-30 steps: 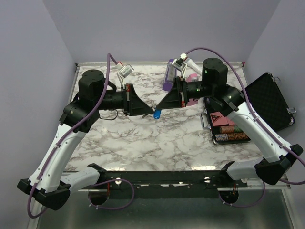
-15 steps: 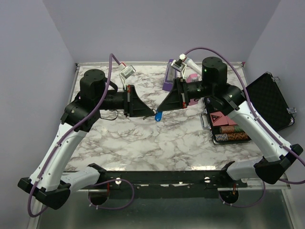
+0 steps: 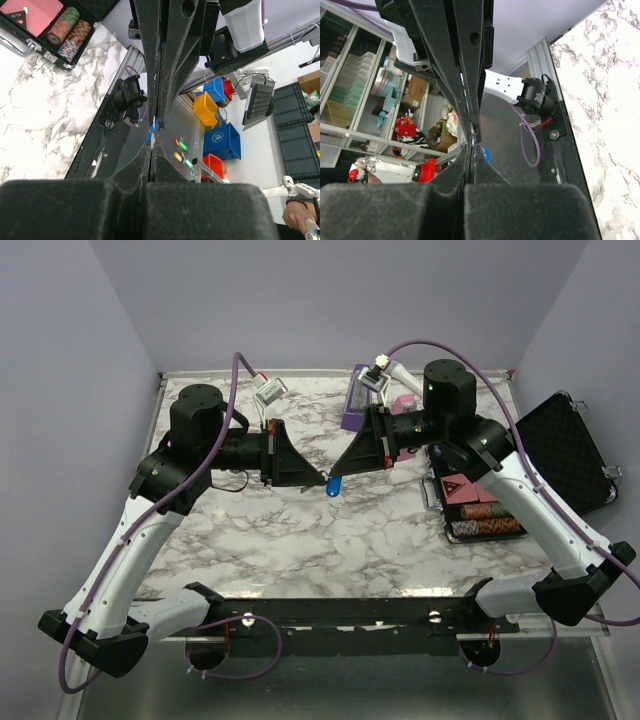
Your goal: Remove the keys from the keyring
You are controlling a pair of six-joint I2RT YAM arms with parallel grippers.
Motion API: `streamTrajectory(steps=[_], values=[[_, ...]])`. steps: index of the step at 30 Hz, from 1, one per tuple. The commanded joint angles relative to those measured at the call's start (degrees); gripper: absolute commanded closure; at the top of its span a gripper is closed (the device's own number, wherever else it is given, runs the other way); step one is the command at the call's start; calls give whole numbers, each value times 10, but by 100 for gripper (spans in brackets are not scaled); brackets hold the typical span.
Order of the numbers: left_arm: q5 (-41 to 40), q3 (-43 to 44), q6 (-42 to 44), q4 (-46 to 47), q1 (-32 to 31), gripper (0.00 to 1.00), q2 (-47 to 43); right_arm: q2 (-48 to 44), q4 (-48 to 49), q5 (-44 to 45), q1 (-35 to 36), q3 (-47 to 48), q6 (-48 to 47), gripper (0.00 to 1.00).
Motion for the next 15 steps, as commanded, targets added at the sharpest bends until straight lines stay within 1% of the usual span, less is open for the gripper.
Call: streamTrajectory(steps=[1,15], values=[[-3,-1,7,-11,0,100,9,0,10,-54,10,20,10,99],[-1,3,4,-9,0,100,19,10,22,-60,26,20,16,99]])
